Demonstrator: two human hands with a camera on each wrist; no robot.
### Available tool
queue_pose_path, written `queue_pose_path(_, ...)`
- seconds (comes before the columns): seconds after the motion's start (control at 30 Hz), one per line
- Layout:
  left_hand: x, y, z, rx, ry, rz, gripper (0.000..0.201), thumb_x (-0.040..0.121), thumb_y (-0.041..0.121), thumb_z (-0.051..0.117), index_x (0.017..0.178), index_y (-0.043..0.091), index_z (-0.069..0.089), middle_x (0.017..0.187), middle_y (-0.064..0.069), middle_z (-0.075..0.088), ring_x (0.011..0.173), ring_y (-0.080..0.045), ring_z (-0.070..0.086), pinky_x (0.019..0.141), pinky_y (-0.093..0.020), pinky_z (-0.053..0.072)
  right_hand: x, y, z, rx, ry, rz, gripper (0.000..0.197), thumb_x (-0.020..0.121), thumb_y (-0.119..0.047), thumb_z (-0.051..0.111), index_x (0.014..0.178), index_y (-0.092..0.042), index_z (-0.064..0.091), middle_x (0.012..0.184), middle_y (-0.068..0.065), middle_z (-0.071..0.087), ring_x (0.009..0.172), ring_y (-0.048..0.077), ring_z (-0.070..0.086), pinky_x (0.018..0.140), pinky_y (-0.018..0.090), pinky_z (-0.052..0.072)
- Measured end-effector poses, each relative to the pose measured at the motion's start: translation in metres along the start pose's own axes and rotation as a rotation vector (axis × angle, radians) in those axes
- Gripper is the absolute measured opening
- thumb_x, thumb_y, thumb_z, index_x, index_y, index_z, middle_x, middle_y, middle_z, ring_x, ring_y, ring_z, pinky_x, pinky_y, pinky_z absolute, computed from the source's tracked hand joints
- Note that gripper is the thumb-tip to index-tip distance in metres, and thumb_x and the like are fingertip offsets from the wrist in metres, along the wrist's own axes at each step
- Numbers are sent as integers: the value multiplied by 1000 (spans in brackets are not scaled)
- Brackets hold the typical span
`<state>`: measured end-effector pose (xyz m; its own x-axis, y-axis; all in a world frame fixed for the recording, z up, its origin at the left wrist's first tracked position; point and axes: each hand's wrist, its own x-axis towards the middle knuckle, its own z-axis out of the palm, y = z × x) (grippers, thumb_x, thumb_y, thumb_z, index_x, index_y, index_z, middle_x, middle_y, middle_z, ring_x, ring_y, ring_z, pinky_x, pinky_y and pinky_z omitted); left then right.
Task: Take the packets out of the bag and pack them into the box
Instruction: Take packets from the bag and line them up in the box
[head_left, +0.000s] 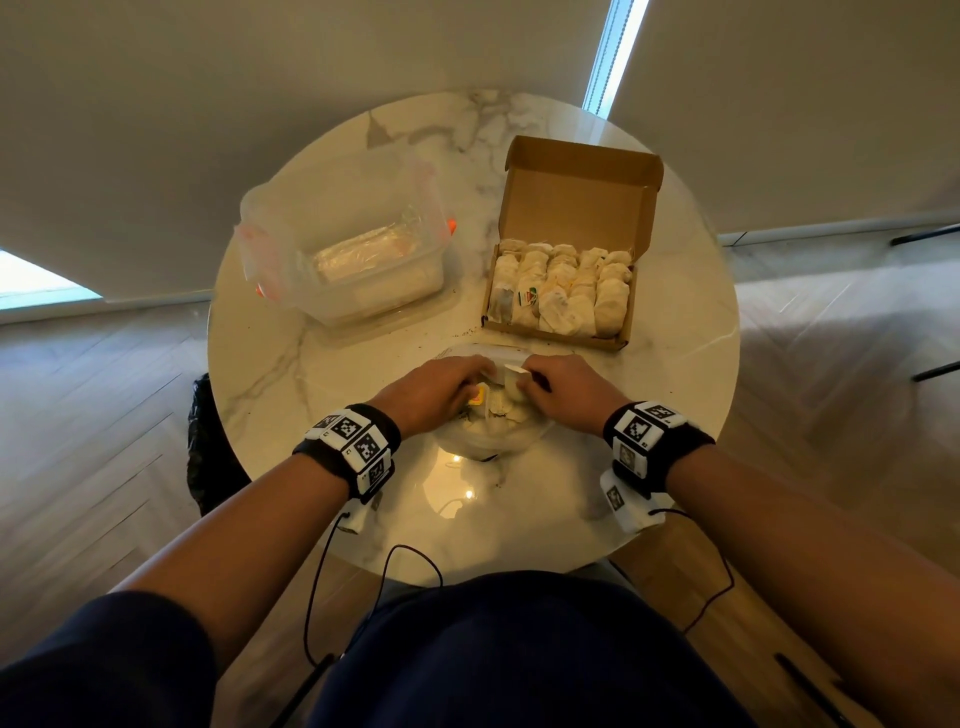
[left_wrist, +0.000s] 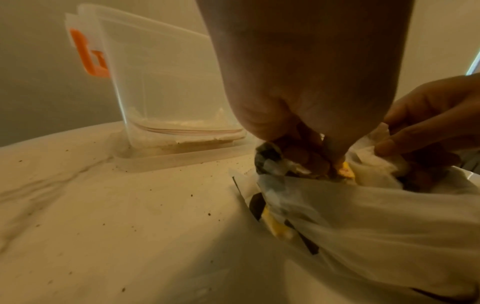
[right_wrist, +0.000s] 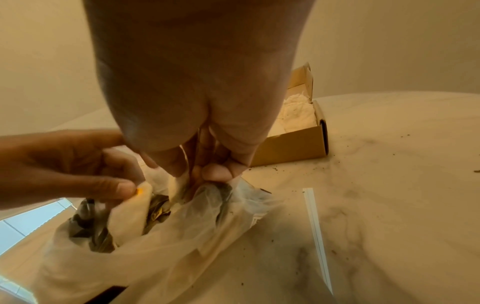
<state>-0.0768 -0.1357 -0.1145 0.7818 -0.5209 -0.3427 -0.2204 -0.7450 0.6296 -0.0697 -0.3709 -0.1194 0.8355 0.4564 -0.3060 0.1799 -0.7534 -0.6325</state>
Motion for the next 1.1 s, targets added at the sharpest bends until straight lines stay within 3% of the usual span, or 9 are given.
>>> queue_pose_path(0.1,1,-6,4,69,-51,35,29,99,12,52,125,17,64,124,-2,62,112,-18,56,96,-27,43,-3,1,0,7,9,-3,19,100,-23,54,90,-9,62,77,5,61,71,19,52,64,29,32)
queue_pose_path(0.17,1,-6,6,101,-72,38,27,98,11,53,122,16,65,125,-4,61,115,-20,55,100,-30,42,-4,2,1,8,10,-2,18,100,-23,54,90,-11,62,78,4,61,71,19,52,63,29,32)
queue_pose_path(0.33,0,-6,8,148,-57,41,33,99,16,51,130,23,61,126,-5,54,113,-20,51,98,-34,44,-6,4,1,7,20,-9,19,100,-23,54,91,-9,63,78,5,61,72,20,53,64,32,36)
queue_pose_path(0.5,1,-6,12,302,-203,50,40,96,15,56,133,29,61,125,-5,53,111,-23,54,96,-36,47,-5,4,1,-3,15,-16,18,100,-24,53,87,-14,59,78,4,59,72,19,51,65,31,34)
queue_pose_path(0.63,2,-7,14,309,-137,103,36,95,19,60,130,28,63,119,-4,56,107,-21,55,90,-33,47,-5,5,0,-1,11,-16,18,100,-24,53,82,-24,51,76,-1,55,71,18,49,65,30,32)
queue_pose_path(0.73,2,-4,15,338,-93,194,25,94,28,62,118,27,70,110,-3,57,104,-22,53,87,-34,47,-5,5,-1,1,11,-23,16,100,-25,53,84,-26,50,78,-1,56,73,18,50,66,29,32)
queue_pose_path(0.87,4,-6,15,247,30,204,20,94,31,65,108,19,72,105,-4,59,98,-25,55,83,-39,48,-7,8,-2,19,42,-40,10,99,-24,55,89,-21,56,79,-3,57,72,17,51,66,29,34)
queue_pose_path(1.0,5,7,3,113,66,188,20,99,27,59,112,14,68,105,-3,66,97,-18,57,83,-22,37,-7,9,-3,67,73,-46,6,96,-21,61,99,-16,62,77,-4,60,71,17,55,65,31,41)
queue_pose_path(1.1,4,14,-3,80,102,145,22,99,28,58,114,13,66,104,-3,67,93,-17,59,77,-20,38,-4,6,-4,99,73,-80,9,95,-23,63,101,-18,65,80,-4,65,72,14,58,67,32,47)
